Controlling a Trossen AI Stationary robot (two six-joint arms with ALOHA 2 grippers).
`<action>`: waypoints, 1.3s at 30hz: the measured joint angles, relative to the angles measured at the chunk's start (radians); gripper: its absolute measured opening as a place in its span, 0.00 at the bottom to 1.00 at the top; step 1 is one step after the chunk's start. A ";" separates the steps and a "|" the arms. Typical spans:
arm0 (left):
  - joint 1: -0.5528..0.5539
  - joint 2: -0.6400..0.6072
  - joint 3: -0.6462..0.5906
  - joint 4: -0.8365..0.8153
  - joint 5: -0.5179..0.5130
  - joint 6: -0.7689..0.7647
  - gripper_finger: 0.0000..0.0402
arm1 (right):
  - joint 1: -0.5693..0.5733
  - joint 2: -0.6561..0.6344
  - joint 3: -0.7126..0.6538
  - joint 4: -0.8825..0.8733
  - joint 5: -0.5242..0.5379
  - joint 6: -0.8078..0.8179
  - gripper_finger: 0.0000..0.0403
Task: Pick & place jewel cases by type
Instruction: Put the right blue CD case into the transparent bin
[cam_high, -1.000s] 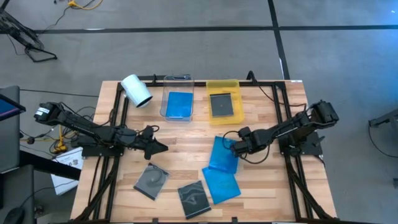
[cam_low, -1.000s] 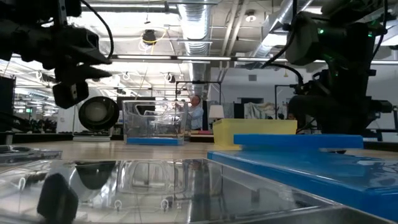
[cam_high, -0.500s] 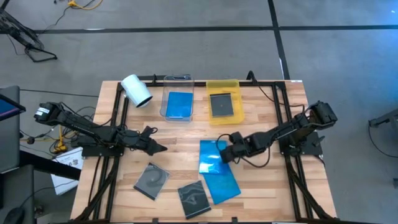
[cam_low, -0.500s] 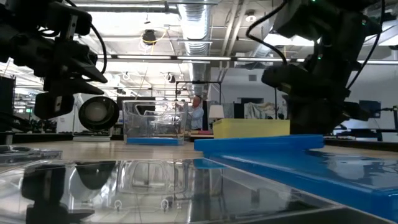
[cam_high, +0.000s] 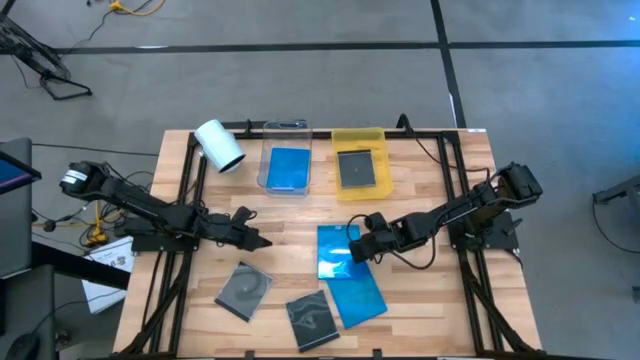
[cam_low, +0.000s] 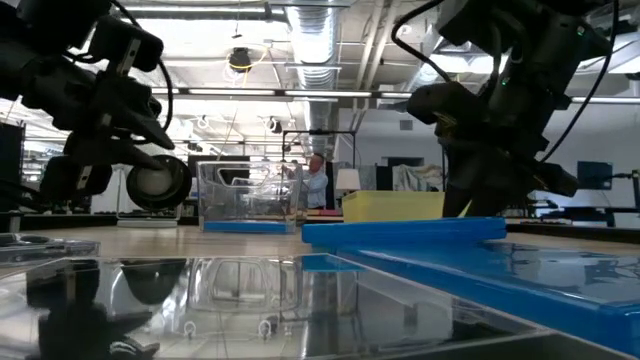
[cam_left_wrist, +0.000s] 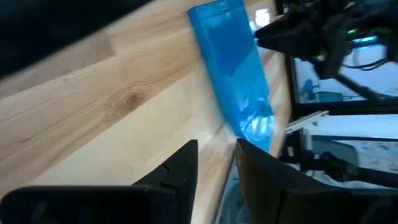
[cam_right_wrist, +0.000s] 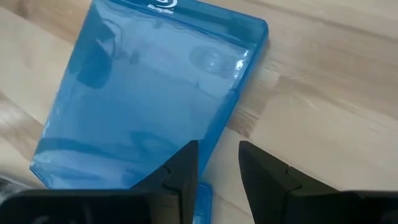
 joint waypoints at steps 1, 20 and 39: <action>-0.002 0.024 0.008 -0.001 -0.006 0.001 0.28 | 0.000 0.000 0.000 0.002 0.000 0.000 0.27; 0.015 0.540 0.282 0.128 -0.006 -0.117 0.64 | 0.000 -0.001 0.000 0.070 0.000 -0.008 0.27; 0.065 0.806 0.503 0.139 0.099 -0.073 0.65 | 0.009 -0.001 -0.001 0.032 -0.054 -0.008 0.27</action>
